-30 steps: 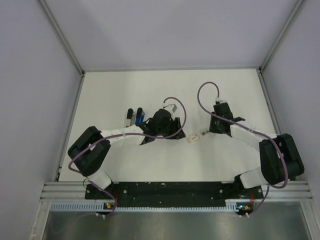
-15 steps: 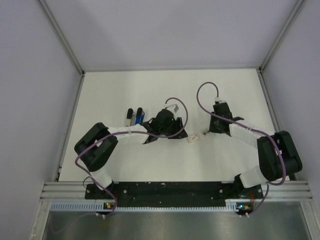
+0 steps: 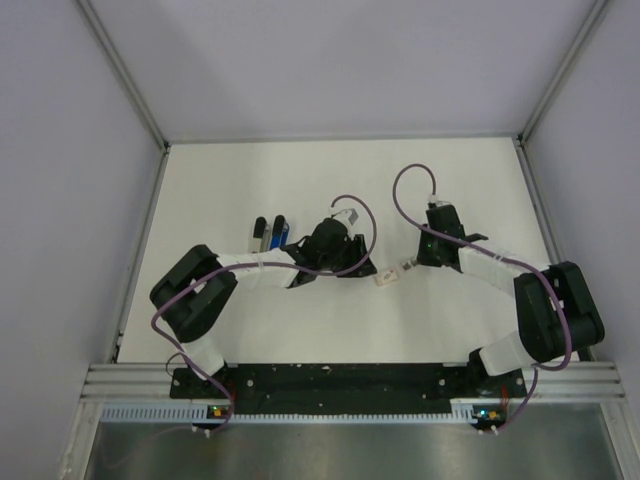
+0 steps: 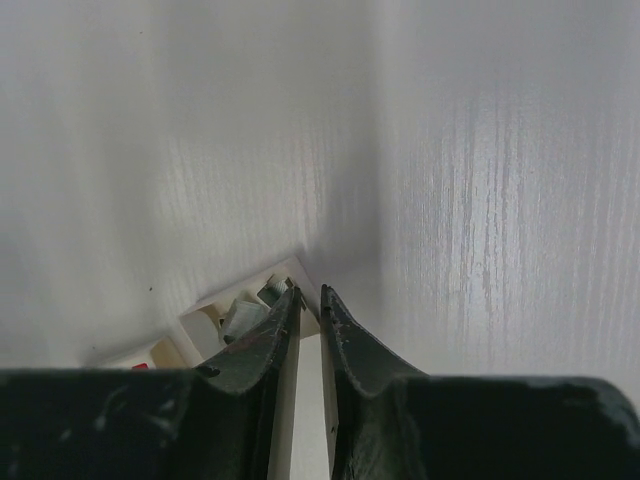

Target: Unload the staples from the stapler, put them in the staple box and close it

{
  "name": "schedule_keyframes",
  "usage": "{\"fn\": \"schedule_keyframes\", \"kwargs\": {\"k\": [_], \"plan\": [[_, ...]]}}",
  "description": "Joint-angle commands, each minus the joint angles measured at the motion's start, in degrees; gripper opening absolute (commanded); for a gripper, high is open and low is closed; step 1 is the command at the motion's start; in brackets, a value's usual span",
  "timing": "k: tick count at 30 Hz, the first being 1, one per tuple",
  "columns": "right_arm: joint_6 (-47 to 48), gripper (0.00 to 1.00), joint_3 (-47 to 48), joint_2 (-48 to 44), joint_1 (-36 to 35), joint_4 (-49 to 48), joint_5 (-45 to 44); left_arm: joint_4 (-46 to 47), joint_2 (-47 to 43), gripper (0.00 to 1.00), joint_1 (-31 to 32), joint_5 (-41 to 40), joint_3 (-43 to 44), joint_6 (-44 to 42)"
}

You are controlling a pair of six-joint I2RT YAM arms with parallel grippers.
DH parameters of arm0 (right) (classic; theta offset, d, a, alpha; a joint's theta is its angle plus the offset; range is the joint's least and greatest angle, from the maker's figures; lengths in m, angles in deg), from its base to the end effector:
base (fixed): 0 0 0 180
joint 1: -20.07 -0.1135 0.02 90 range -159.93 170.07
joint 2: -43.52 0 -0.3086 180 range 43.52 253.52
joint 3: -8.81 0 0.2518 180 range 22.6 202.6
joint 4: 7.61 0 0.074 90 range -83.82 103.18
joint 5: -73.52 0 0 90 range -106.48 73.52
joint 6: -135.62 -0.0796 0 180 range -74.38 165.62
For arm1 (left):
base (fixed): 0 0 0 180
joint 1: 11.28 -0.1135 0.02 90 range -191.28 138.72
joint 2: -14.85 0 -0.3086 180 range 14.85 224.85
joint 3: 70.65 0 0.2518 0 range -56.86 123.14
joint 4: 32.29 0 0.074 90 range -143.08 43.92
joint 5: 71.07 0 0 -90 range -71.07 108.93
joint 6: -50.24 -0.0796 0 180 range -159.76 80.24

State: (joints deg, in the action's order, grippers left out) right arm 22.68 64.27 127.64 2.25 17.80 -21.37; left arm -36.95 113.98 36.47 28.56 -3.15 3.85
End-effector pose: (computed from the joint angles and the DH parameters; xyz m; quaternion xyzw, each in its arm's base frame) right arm 0.2870 0.0851 0.1756 0.0556 0.9488 0.0693 0.3030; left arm 0.2633 -0.3097 0.1959 0.0700 0.8871 -0.3744 0.2609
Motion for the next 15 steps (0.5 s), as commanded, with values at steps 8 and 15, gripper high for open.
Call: {"fn": "schedule_keyframes", "kwargs": {"k": [8,15], "plan": [[0.5,0.09,0.9,0.2,0.7,-2.1,1.9,3.5,0.6,0.48,0.2,0.9,2.0,0.7],[0.6,0.06,1.0,0.3,0.7,-1.7,2.2,3.7,1.5,0.48,0.2,1.5,2.4,0.9]]}}
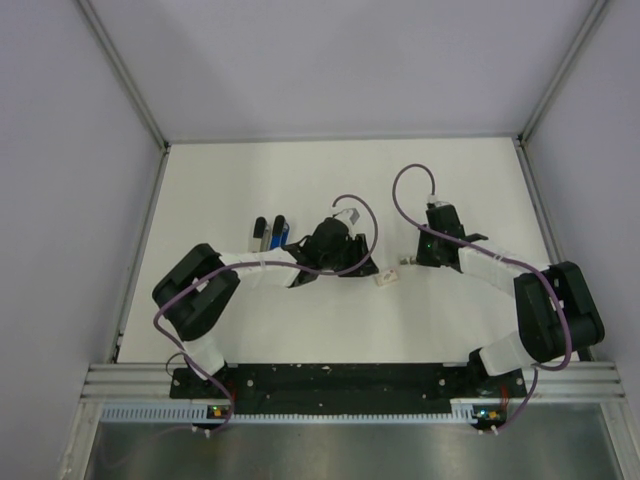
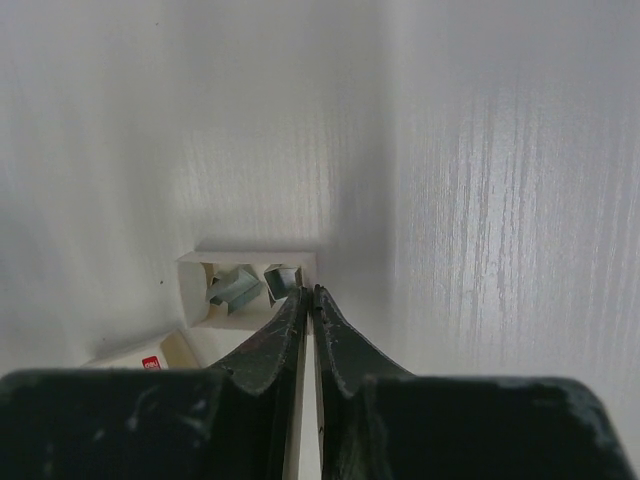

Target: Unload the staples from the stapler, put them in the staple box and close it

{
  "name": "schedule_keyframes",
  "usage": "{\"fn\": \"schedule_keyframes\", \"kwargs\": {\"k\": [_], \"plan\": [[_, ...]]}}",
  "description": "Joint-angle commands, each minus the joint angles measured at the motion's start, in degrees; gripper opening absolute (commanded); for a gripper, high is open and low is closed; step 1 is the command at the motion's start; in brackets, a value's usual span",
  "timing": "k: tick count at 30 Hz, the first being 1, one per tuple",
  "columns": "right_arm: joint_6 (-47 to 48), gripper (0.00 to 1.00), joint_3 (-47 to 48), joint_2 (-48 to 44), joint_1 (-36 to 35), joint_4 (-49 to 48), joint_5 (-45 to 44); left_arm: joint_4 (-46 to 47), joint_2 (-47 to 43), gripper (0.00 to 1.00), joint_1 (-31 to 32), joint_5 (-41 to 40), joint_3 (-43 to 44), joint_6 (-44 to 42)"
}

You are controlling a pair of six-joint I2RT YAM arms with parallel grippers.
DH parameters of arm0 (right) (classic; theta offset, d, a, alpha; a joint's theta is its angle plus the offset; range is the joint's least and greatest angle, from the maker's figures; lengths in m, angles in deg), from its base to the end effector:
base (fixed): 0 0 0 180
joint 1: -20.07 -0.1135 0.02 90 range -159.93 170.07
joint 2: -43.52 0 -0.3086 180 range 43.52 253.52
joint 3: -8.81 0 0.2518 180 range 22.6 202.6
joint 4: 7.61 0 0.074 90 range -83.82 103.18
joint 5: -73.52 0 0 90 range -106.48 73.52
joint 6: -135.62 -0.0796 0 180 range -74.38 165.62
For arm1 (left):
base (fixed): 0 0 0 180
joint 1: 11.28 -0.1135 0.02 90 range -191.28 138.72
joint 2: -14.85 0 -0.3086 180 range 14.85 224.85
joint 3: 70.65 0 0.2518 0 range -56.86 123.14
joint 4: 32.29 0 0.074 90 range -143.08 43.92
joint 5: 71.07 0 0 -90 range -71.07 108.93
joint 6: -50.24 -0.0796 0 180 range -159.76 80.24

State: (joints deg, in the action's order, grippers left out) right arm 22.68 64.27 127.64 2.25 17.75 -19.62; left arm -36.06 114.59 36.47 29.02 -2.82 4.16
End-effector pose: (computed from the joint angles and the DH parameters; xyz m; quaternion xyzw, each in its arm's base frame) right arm 0.2865 0.0875 0.1755 0.0509 0.9494 0.0831 0.2985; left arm 0.2652 -0.3127 0.1957 0.0697 0.8845 -0.3807 0.2607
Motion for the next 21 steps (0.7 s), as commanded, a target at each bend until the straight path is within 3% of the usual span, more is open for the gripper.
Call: {"fn": "schedule_keyframes", "kwargs": {"k": [1,14,21], "plan": [[0.7,0.06,1.0,0.6,0.7,-1.7,0.7,2.9,1.0,0.48,0.2,1.2,2.0,0.6],[1.0,0.06,1.7,1.9,0.6,-1.2,1.0,3.1,1.3,0.48,0.2,1.6,2.1,0.7],[2.1,0.0,3.0,0.6,0.0,1.4,-1.8,2.6,1.9,0.48,0.2,2.0,2.8,0.5]]}}
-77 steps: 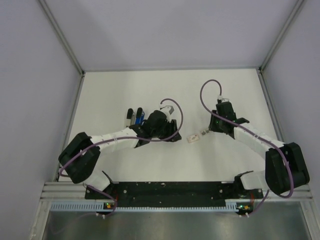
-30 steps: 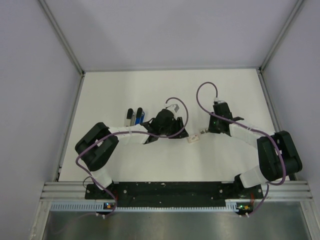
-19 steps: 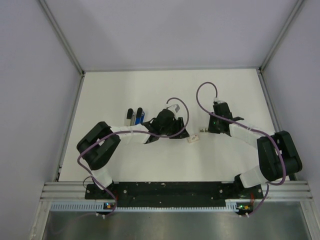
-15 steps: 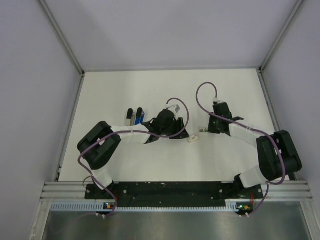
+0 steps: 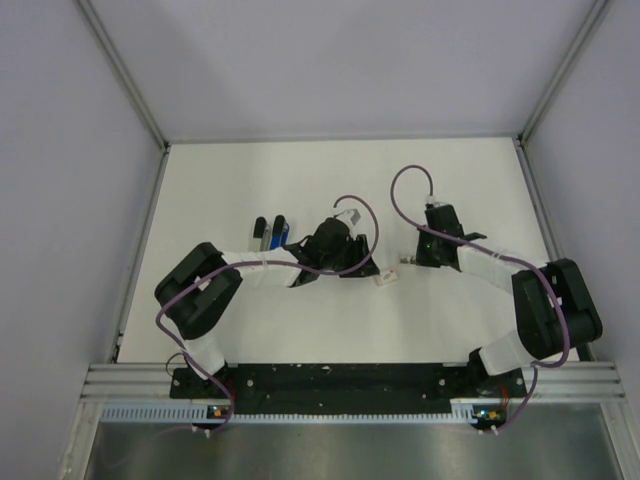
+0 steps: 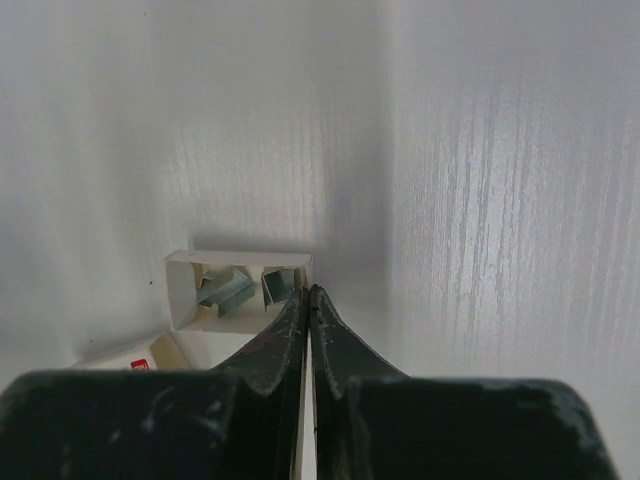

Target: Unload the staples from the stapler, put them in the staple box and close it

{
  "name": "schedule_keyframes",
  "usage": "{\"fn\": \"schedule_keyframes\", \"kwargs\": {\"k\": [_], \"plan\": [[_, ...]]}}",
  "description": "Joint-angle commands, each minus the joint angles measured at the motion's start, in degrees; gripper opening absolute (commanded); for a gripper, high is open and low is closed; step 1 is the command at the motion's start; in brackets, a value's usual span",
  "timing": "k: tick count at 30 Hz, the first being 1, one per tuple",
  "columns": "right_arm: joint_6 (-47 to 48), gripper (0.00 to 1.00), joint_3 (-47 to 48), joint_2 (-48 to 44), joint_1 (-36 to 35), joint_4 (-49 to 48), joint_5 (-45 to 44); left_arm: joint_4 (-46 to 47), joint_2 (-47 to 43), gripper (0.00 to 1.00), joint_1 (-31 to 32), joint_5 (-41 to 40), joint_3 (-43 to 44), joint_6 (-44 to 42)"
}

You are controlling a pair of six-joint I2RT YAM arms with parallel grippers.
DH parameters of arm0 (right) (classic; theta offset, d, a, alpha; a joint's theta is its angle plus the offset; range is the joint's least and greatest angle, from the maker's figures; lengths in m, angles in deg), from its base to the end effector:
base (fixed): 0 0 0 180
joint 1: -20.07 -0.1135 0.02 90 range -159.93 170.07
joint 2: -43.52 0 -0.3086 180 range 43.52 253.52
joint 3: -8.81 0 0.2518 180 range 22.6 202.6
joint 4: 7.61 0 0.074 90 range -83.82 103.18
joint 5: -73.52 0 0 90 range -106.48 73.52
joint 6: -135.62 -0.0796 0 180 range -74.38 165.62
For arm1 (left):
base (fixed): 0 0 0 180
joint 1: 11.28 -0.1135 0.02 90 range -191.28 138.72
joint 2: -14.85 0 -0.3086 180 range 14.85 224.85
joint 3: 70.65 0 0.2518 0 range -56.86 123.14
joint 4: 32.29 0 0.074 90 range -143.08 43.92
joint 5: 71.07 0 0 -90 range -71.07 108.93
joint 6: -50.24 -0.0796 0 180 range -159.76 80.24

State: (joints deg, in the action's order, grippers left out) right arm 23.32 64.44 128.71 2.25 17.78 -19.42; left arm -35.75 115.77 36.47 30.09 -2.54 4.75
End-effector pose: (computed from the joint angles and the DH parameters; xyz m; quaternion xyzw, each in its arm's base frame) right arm 0.2881 0.0883 0.1711 0.0450 0.9522 0.0803 0.2912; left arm 0.2661 -0.3159 0.1901 0.0690 0.8862 -0.3843 0.2492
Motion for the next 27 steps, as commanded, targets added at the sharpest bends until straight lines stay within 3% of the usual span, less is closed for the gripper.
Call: {"fn": "schedule_keyframes", "kwargs": {"k": [1,10,27], "plan": [[1.8,0.0,3.1,-0.6,-0.4,2.0,-2.8,2.3,0.9,0.48,0.2,1.1,2.8,-0.3],[4.9,0.0,3.7,-2.1,-2.7,3.3,-6.6,1.4,1.2,0.48,0.2,0.6,3.5,-0.4],[7.8,0.0,1.7,-4.5,-5.8,1.4,-3.7,1.0,3.1,0.47,0.3,-0.3,3.0,2.0]]}}
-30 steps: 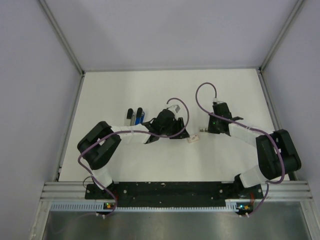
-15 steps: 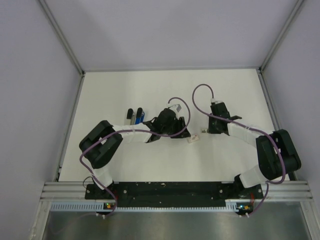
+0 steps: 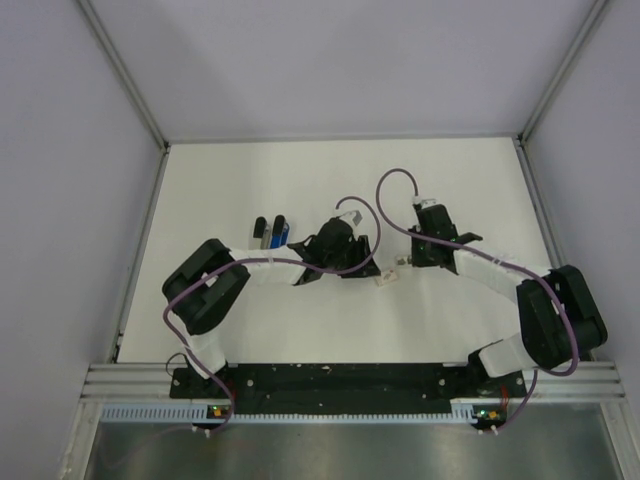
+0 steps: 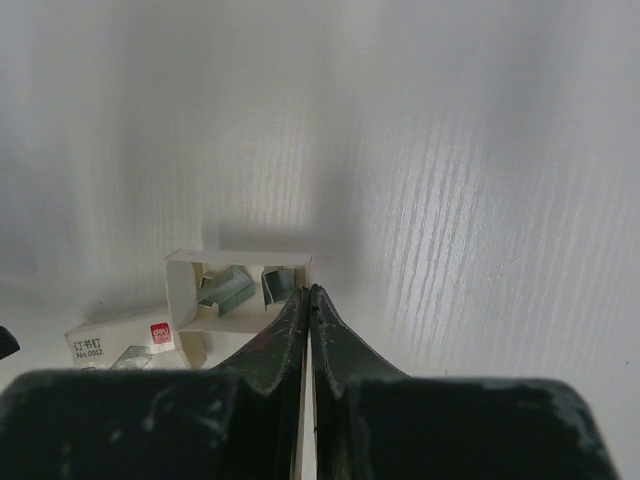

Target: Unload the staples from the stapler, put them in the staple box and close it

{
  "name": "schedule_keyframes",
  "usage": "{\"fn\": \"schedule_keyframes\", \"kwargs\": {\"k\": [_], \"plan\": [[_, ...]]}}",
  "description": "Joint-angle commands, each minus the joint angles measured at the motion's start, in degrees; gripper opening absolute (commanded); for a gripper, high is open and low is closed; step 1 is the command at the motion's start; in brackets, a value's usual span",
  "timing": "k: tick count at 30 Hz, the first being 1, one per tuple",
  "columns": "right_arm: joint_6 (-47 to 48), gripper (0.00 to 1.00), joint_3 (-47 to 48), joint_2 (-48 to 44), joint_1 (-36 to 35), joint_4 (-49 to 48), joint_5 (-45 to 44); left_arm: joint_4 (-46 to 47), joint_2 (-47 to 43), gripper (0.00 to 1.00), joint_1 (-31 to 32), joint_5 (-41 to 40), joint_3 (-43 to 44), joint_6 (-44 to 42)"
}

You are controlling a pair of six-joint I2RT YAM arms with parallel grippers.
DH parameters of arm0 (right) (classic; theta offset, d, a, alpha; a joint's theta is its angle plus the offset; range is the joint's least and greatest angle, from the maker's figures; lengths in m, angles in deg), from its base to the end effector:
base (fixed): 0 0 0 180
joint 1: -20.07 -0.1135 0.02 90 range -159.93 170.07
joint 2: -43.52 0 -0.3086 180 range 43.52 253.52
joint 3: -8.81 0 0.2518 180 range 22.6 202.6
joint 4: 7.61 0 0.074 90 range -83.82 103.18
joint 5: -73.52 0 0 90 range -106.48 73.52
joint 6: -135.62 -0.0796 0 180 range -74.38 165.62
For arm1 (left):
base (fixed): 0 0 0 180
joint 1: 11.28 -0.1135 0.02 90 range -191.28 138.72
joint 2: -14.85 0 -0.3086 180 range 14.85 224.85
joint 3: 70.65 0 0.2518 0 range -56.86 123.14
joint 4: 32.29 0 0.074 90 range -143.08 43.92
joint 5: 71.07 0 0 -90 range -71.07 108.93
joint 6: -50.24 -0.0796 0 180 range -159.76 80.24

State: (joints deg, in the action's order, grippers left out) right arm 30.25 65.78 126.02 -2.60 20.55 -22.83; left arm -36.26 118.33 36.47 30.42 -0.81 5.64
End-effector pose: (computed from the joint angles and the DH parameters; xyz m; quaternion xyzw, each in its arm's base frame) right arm 0.2780 0.1066 0.1876 -0.0432 0.9479 0.0516 0.3113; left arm 0.2720 -0.3230 0.1813 0.0625 0.8917 -0.3807 0.2367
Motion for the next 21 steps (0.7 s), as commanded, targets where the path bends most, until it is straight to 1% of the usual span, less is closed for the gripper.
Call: {"fn": "schedule_keyframes", "kwargs": {"k": [1,15,19,21], "plan": [[0.8,0.0,0.4,-1.9,-1.1,-1.3,-0.4,1.6,0.6,0.47,0.3,-0.8,1.2,1.3],[-0.4,0.0,-0.6,-3.7,-1.7,0.7,-4.0,1.4,1.6,0.46,0.9,-1.1,0.7,4.1],[-1.1,0.0,0.0,-3.5,-1.7,1.9,-5.3,0.8,0.9,0.34,1.0,-1.6,-0.2,3.9],[-1.3,0.0,0.2,-3.4,-1.7,2.2,-6.0,0.3,0.5,0.24,1.1,-2.1,-0.6,3.7]]}}
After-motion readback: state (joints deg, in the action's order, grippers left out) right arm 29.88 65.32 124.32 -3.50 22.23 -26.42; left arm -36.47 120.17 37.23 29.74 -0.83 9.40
